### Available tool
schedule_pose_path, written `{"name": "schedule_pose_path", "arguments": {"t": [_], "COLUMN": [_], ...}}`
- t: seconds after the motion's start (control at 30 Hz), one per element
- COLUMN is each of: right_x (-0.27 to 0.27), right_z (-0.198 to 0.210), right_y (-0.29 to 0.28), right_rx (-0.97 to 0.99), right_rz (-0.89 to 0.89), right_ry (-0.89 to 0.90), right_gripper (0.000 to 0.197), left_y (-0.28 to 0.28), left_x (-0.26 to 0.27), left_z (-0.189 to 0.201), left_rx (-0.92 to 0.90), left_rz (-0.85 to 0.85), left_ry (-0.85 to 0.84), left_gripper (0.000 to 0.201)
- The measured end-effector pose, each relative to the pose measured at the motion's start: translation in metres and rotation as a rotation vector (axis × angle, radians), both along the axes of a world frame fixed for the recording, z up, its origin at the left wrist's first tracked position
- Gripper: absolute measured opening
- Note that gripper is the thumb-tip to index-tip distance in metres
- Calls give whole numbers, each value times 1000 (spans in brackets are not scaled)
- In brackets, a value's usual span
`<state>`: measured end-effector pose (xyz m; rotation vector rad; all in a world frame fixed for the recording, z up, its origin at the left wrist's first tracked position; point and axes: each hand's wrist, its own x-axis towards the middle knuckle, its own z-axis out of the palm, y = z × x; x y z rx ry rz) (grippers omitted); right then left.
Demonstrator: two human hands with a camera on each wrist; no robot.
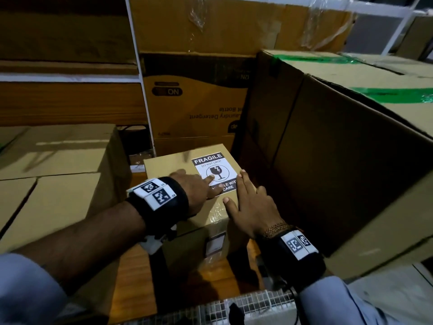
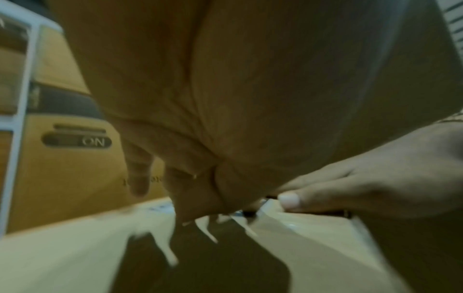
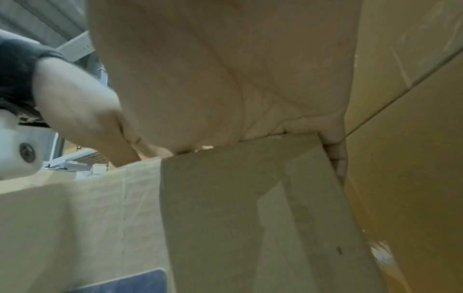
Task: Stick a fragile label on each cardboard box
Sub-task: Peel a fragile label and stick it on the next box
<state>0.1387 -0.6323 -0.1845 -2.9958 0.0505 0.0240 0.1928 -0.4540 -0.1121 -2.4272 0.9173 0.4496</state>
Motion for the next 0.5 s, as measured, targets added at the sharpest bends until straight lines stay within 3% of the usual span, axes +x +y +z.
{"name": "schedule_pose_path", "arguments": {"t": [0.17, 0.37, 0.5], "right_x": [2, 0, 0], "right_z": [-3, -3, -2], "right_y": [0, -1, -2], "right_rx": [0, 8, 45], "right_rz": [-8, -12, -22], "right_ry": [-3, -11, -17], "right_gripper": [84, 85, 85], "left_y": [15, 16, 35], "left_x": [-5, -18, -10], "left_z": [8, 17, 21], "left_rx": [36, -33, -177], "left_rz": [-42, 45, 326], "left_ry": [29, 11, -39], "left_gripper": [79, 55, 41]}}
